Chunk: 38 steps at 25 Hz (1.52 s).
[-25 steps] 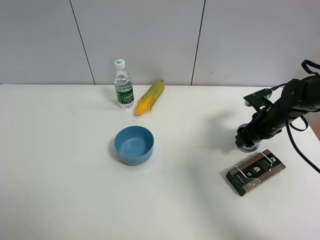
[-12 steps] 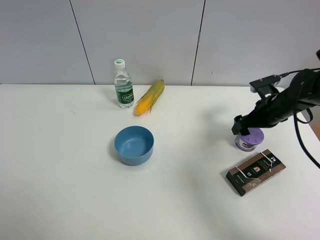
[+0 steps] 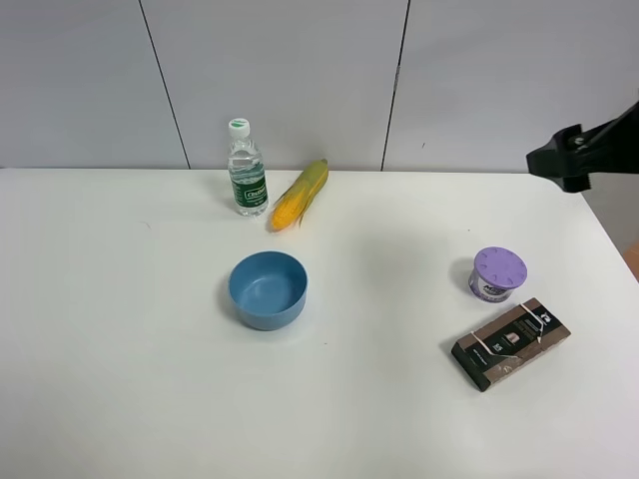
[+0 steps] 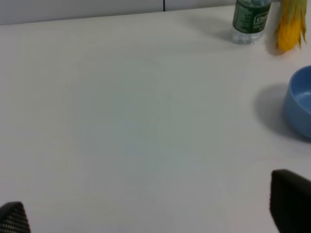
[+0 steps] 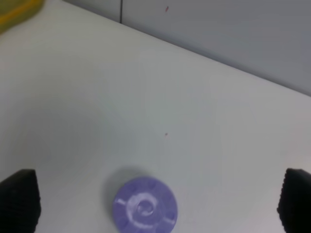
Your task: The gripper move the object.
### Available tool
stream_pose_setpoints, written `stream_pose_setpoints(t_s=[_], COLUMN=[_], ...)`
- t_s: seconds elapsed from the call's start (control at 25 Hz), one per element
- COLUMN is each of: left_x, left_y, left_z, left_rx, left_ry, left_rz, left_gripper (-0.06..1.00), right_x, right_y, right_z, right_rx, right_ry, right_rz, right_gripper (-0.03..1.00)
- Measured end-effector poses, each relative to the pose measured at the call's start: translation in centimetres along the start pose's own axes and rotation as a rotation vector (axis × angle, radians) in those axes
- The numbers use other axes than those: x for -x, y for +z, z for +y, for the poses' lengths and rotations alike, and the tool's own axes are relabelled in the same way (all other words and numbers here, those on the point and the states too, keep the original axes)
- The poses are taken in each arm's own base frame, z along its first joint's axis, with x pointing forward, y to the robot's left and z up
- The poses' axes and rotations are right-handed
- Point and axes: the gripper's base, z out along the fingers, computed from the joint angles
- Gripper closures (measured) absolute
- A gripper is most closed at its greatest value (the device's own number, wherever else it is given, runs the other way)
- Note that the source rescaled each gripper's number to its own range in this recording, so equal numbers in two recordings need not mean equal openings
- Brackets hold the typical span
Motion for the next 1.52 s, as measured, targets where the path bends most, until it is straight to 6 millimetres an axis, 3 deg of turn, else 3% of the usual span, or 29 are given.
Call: stream_pose_setpoints(t_s=[0.32,0.44,0.68,0.76,0.88,1.12,1.52], left_x=[0.0,0.0,0.0,0.0,0.0,0.0,0.0], left_y=[0.0,0.0,0.0,0.0,0.0,0.0,0.0], left_z=[0.0,0.0,0.0,0.0,0.0,0.0,0.0], left_rx=[0.000,0.000,0.000,0.000,0.000,0.000,0.000], left_ry=[0.000,0.000,0.000,0.000,0.000,0.000,0.000], left_rz=[0.000,0.000,0.000,0.000,0.000,0.001,0.001], left_gripper=[-0.06,-0.06,-0.06,-0.06,-0.06,-0.06,-0.06], right_x=[-2.7,-3.9,-6.7,-8.0,-10.8,-16.1,-17.0], right_y=[-10.3,-13.3,-17.1,-17.5,-16.7,-12.3,-12.8], right_z=[2.9,3.6,4.6,5.1,6.0,7.1,7.3], right_rx=[0.034,0.008,-0.115,-0.120,-0.119,-0.101,-0.145], right_ry=[0.107,0.119,0.111,0.121,0.124,0.179,0.198], right_rz=[-0.069,-0.136,-0.188,-0.204,-0.187,-0.067,-0.126], right_gripper=[-0.03,-0.03,-0.03,-0.03,-0.03,-0.03,-0.03])
